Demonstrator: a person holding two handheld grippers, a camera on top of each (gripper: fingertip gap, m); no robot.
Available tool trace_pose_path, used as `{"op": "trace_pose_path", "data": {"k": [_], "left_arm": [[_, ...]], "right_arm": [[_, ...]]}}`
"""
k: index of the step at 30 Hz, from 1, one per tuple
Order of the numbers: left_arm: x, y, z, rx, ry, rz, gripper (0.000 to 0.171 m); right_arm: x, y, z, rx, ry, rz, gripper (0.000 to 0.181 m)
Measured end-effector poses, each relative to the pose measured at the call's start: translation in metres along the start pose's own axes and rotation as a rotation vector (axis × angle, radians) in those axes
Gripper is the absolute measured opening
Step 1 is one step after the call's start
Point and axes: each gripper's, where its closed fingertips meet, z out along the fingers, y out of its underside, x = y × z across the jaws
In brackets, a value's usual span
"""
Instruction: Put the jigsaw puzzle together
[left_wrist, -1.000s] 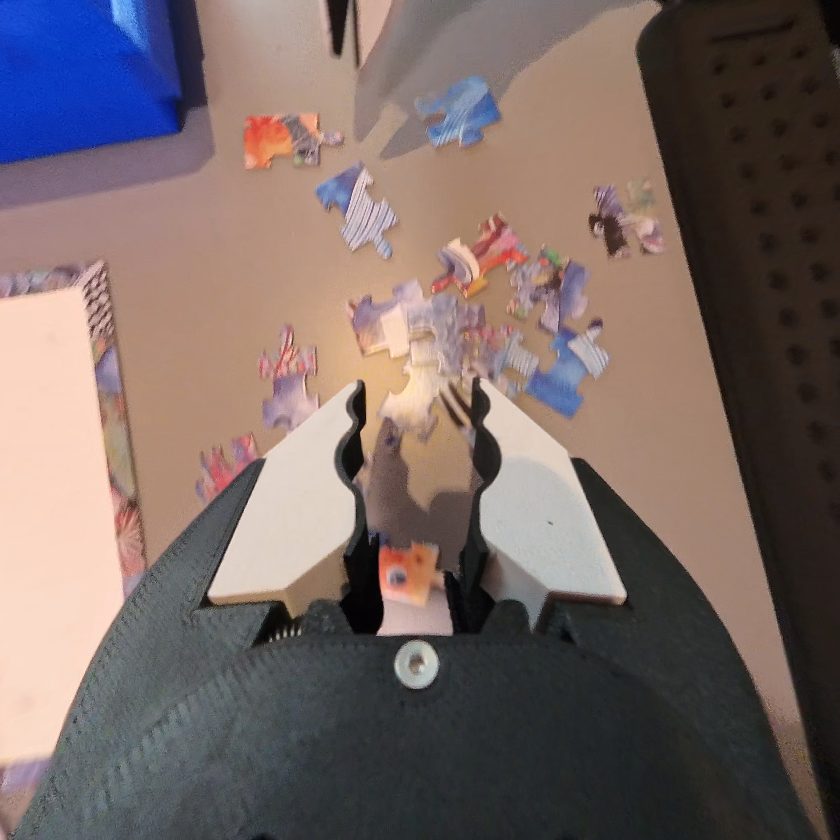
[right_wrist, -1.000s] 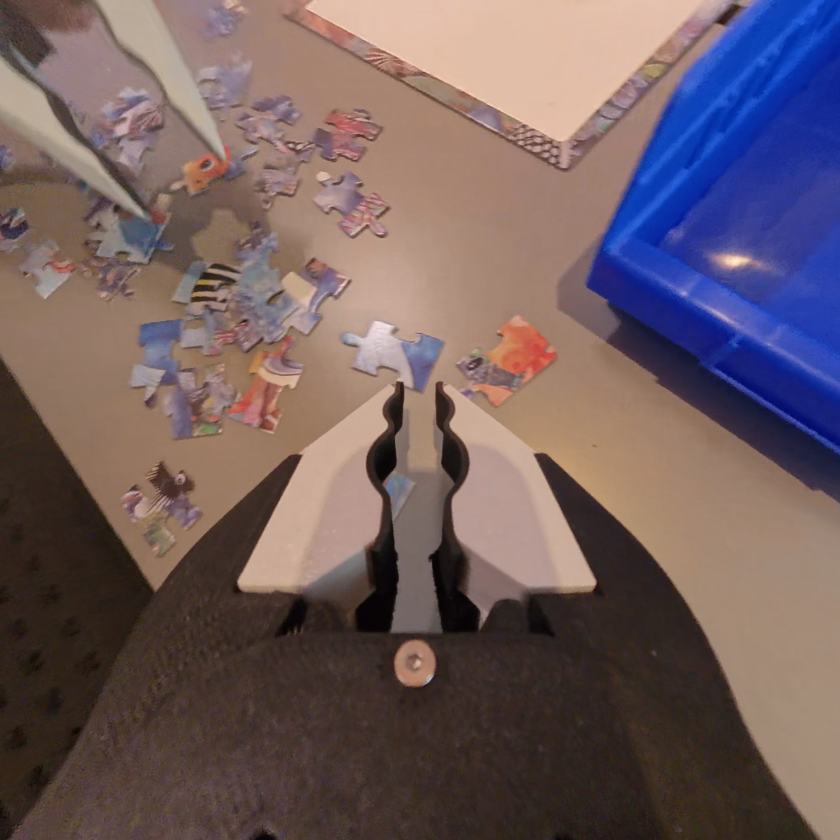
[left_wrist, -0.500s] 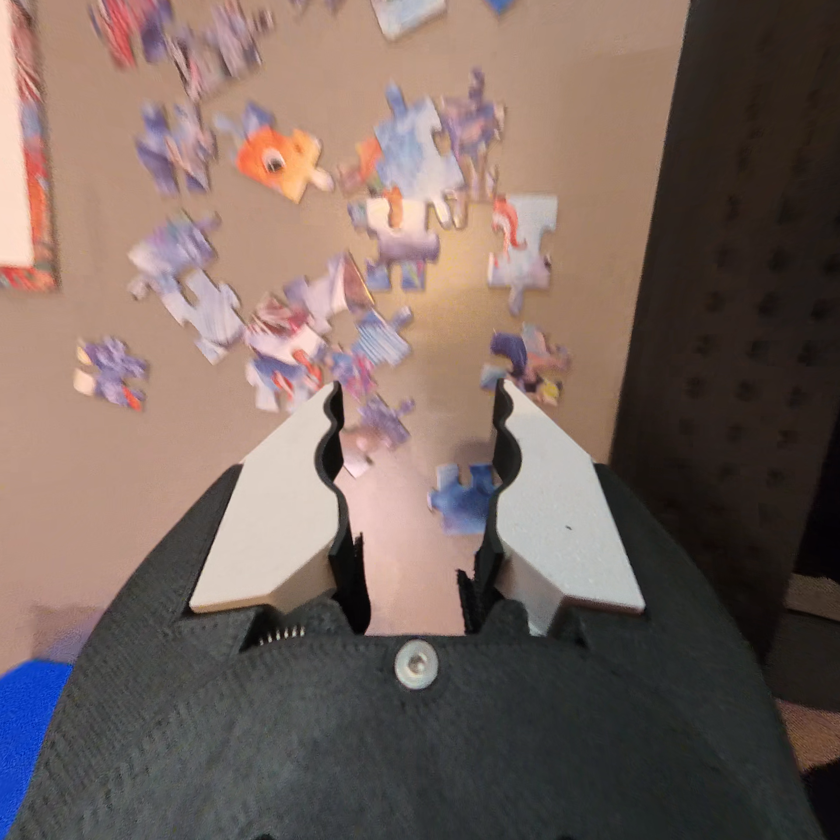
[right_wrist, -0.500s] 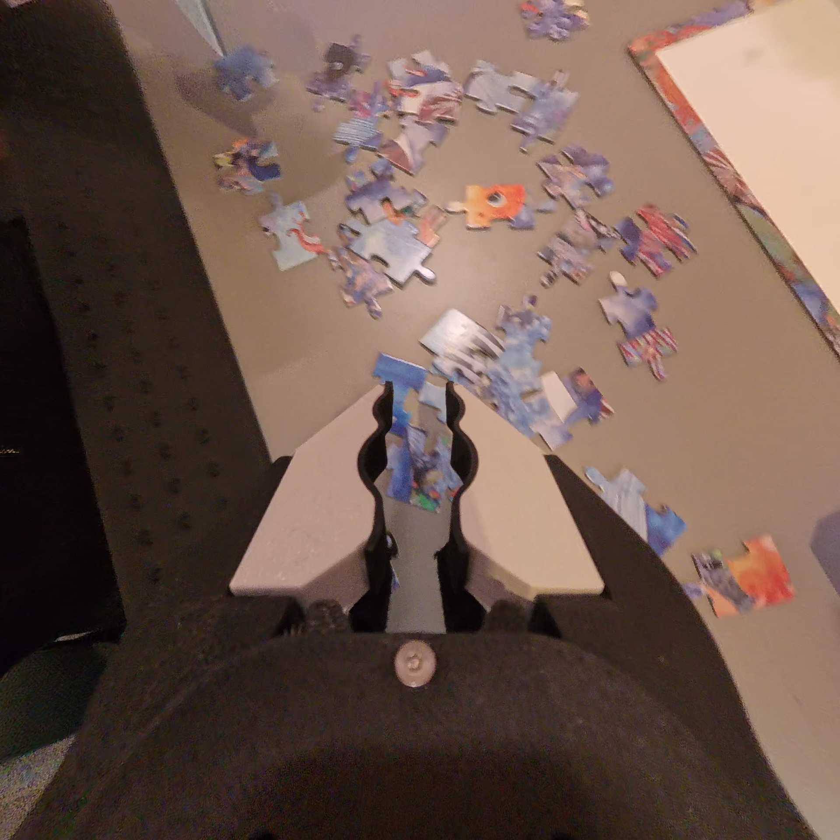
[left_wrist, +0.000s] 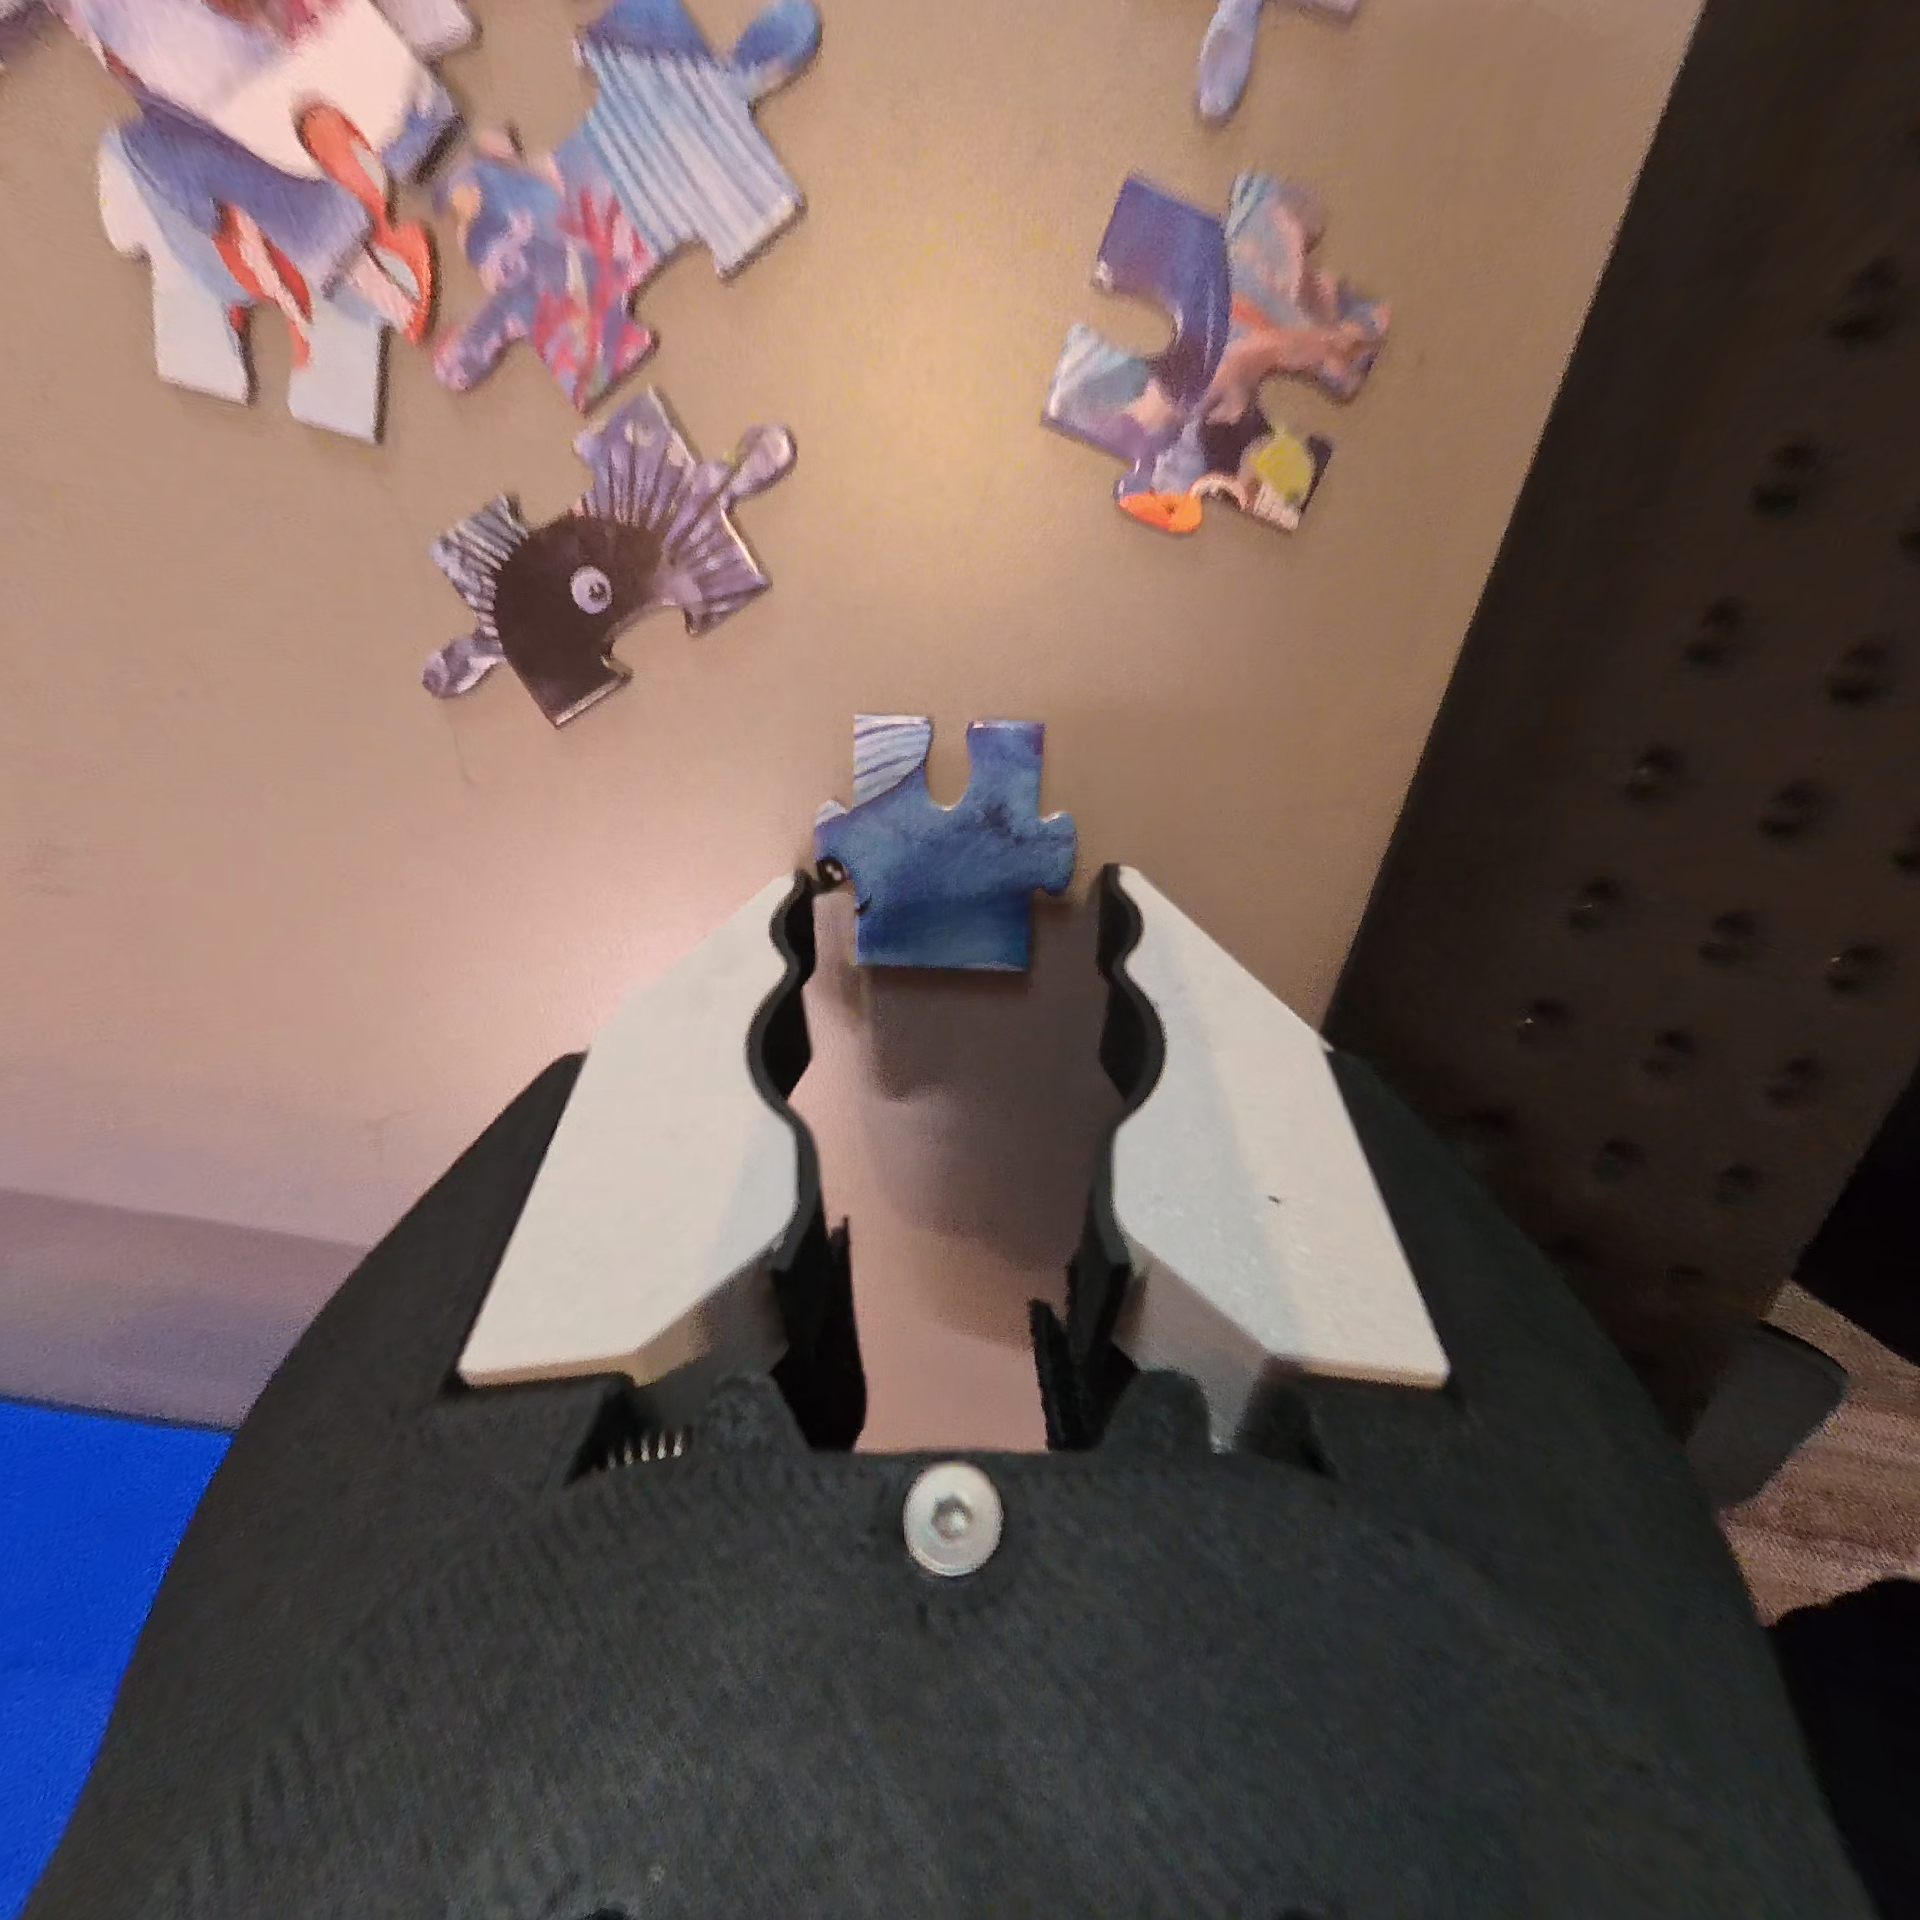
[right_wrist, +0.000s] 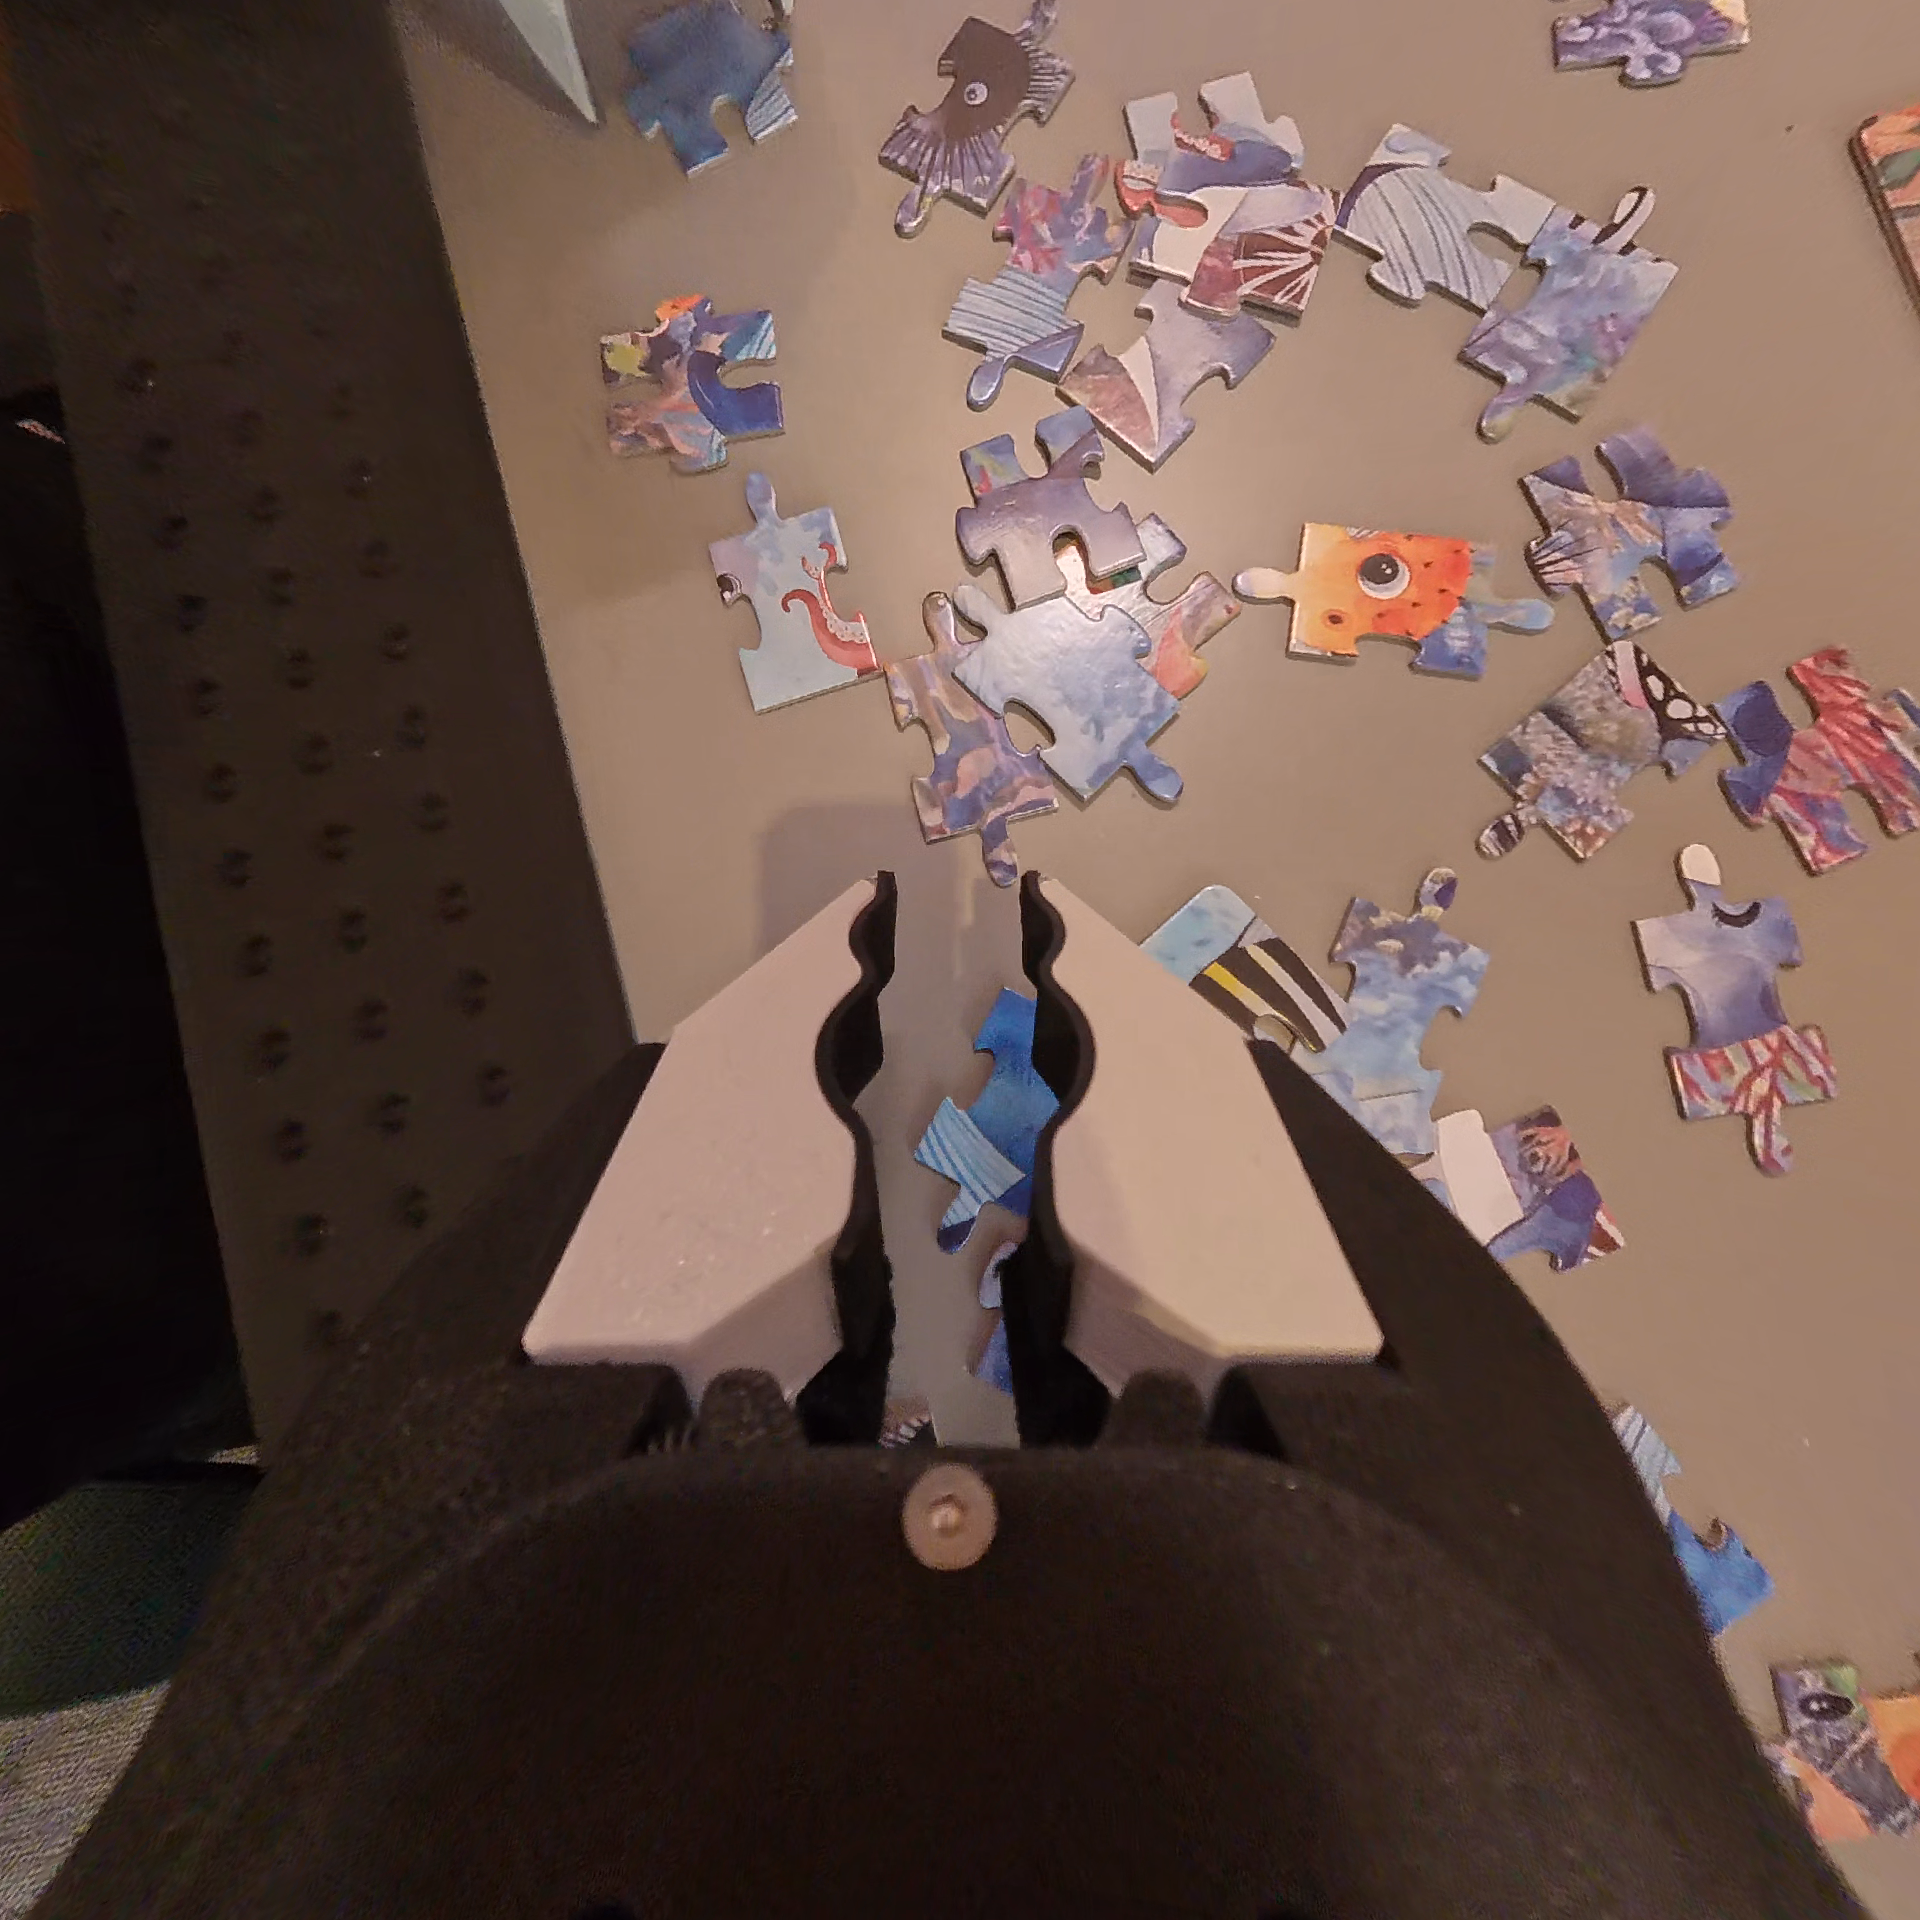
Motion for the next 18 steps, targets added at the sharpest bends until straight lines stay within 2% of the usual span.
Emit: {"op": "trace_pose_path", "data": {"k": [7, 8, 9, 10, 16, 18], "left_arm": [[-0.004, -0.004, -0.001, 0.095, 0.01, -0.043, 0.041], [-0.004, -0.005, -0.001, 0.112, 0.006, -0.038, 0.031], [-0.001, -0.007, -0.001, 0.127, 0.014, -0.033, 0.013], [-0.002, -0.009, 0.0, 0.144, 0.005, -0.03, 0.01], [0.006, -0.02, 0.003, 0.211, 0.018, -0.015, 0.01], [0.008, -0.028, 0.005, 0.233, 0.012, 0.009, 0.017]], "right_arm": [[0.008, 0.0, 0.0, 0.039, -0.006, 0.028, 0.02], [0.008, 0.0, 0.0, 0.045, -0.006, 0.03, 0.02], [0.009, 0.0, -0.001, 0.05, -0.006, 0.031, 0.02], [0.009, 0.001, -0.001, 0.053, -0.005, 0.031, 0.02], [0.01, 0.004, 0.0, 0.055, -0.01, 0.038, 0.02], [0.01, 0.004, 0.0, 0.059, -0.008, 0.036, 0.02]]}}
